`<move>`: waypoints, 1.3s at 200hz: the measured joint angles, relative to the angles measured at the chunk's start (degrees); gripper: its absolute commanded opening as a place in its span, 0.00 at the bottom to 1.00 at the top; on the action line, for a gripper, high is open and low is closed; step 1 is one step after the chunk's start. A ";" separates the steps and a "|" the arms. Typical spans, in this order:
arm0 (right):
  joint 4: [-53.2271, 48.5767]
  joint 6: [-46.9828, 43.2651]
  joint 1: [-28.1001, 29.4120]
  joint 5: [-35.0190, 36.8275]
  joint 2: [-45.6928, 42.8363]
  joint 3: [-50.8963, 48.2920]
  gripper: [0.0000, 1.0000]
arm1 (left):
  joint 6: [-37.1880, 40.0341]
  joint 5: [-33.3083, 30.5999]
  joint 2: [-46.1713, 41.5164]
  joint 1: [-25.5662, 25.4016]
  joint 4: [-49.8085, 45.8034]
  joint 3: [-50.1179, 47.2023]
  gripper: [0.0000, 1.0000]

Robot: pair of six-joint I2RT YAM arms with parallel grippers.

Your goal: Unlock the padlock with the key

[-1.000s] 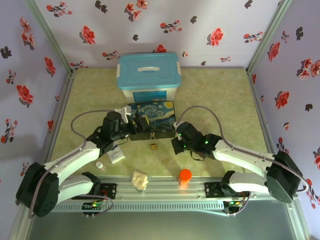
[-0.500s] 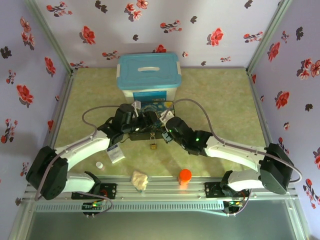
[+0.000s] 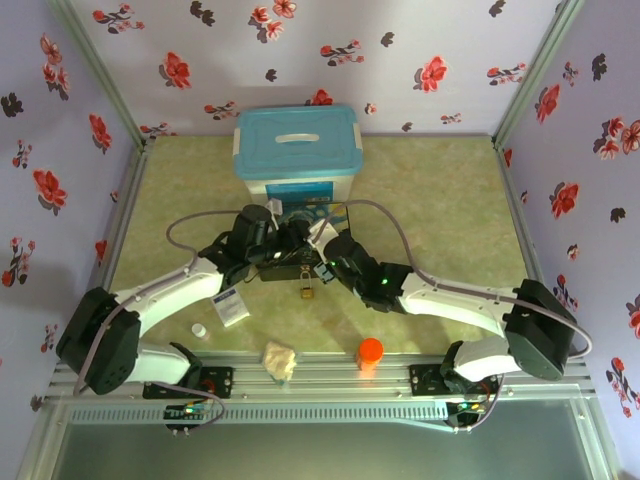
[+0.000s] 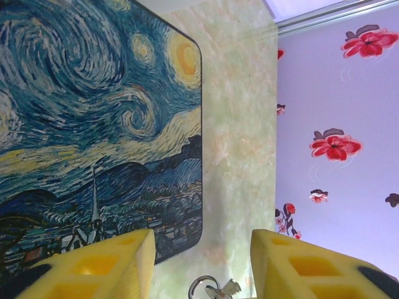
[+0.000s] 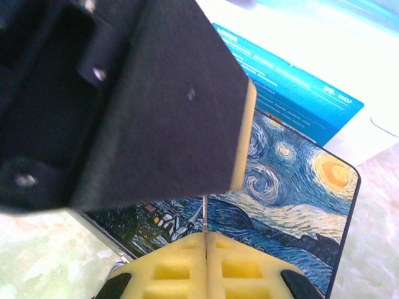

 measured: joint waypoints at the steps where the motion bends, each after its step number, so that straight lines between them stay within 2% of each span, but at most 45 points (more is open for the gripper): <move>1: 0.04 0.00 0.00 0.00 0.07 0.02 0.00 | -0.02 0.00 0.04 0.00 0.02 -0.02 0.44; 18: 1.25 -0.63 0.00 0.17 1.68 0.28 0.00 | -0.85 -0.02 0.28 -0.04 0.04 -0.02 0.40; 51: 1.70 -1.25 0.00 0.17 4.00 0.87 0.00 | -1.36 -0.55 0.28 -0.04 0.92 -0.07 0.23; 84: 3.39 -1.46 0.02 0.15 5.11 1.46 0.00 | -1.44 -1.05 0.28 -0.04 1.05 -0.61 0.22; 96: 4.02 -1.46 0.04 0.15 5.29 1.46 0.00 | -1.53 -1.07 0.33 -0.04 1.05 -0.66 0.17; 118: 4.83 -1.46 0.04 0.15 5.64 1.49 0.00 | -1.42 -1.73 0.70 0.00 0.98 -0.72 0.00; 137: 5.01 -1.44 0.04 -0.09 5.99 1.53 0.00 | -1.25 -2.01 0.87 0.02 0.94 -0.83 0.00; 143: 5.14 -1.42 0.04 -0.09 6.03 1.53 0.05 | -1.25 -2.10 0.87 0.02 0.92 -0.83 0.00; 150: 5.31 -1.16 0.04 -0.07 6.05 1.53 0.16 | -1.22 -2.19 0.87 0.02 0.92 -0.83 0.00; 164: 5.57 0.28 -0.07 -0.09 6.05 1.53 0.51 | -1.18 -2.14 0.87 0.02 0.94 -0.83 0.00; 169: 5.55 0.59 -0.33 -0.11 5.99 1.51 0.58 | -1.01 -2.14 0.87 0.04 0.92 -0.83 0.00; 180: 5.62 2.89 -2.38 -2.40 5.25 1.09 0.60 | -0.52 -2.14 0.81 0.52 0.87 -1.01 0.00; 196: 7.48 7.96 -7.15 -9.35 2.80 -0.70 0.64 | 1.18 -2.05 0.59 1.27 1.86 -1.11 0.00; 234: 11.85 18.95 -15.87 -25.99 -1.03 -1.36 0.85 | 6.47 0.76 -2.75 4.52 9.31 -4.61 0.00; 249: 12.59 22.60 -16.92 -31.78 -0.72 -0.33 0.85 | 8.87 2.69 -3.74 6.12 11.67 -5.18 0.00; 260: 14.60 25.38 -17.27 -35.36 -0.59 -0.31 0.81 | 10.56 4.20 -4.48 7.02 13.55 -5.18 0.00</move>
